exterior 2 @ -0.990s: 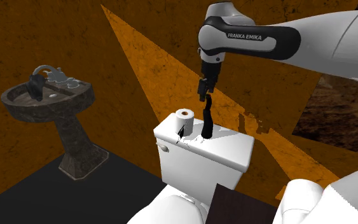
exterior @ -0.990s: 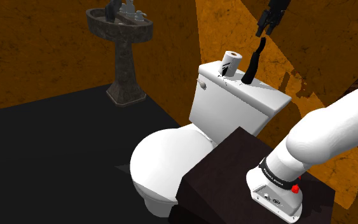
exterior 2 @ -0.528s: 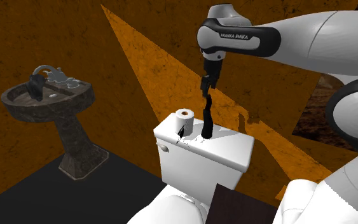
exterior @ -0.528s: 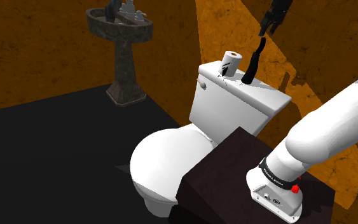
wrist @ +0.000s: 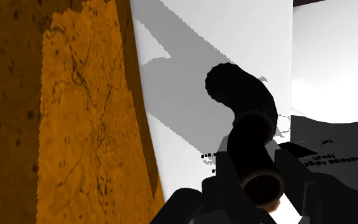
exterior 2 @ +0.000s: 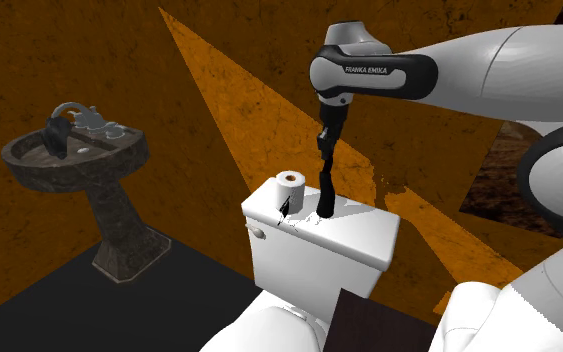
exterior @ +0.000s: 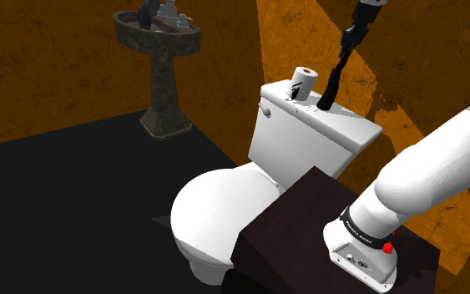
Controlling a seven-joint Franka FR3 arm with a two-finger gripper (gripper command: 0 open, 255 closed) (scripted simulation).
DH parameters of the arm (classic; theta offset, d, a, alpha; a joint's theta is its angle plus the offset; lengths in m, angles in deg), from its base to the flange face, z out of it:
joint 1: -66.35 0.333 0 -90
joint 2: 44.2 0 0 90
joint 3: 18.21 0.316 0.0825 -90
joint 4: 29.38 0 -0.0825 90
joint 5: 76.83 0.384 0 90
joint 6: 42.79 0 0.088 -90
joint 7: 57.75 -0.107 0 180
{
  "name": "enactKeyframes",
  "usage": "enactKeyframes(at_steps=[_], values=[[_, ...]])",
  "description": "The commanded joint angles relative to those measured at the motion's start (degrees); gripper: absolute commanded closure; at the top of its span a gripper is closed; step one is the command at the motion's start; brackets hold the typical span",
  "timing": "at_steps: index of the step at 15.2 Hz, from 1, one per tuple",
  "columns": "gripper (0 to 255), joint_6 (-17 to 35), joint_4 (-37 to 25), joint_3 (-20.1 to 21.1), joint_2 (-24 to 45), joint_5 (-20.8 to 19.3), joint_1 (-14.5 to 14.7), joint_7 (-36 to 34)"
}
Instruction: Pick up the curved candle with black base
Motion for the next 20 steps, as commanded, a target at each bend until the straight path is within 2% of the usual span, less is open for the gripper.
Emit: enactKeyframes(at_steps=[1, 8, 20], values=[[255, 0.1, 0.1, 0.0, 0.0, 0.0, 0.0, 0.0], [255, 0.1, 0.2, 0.0, -0.1, 0.0, 0.0, 0.0], [255, -9.3, -11.7, -0.3, 2.6, 1.5, 0.3, 1.4]])
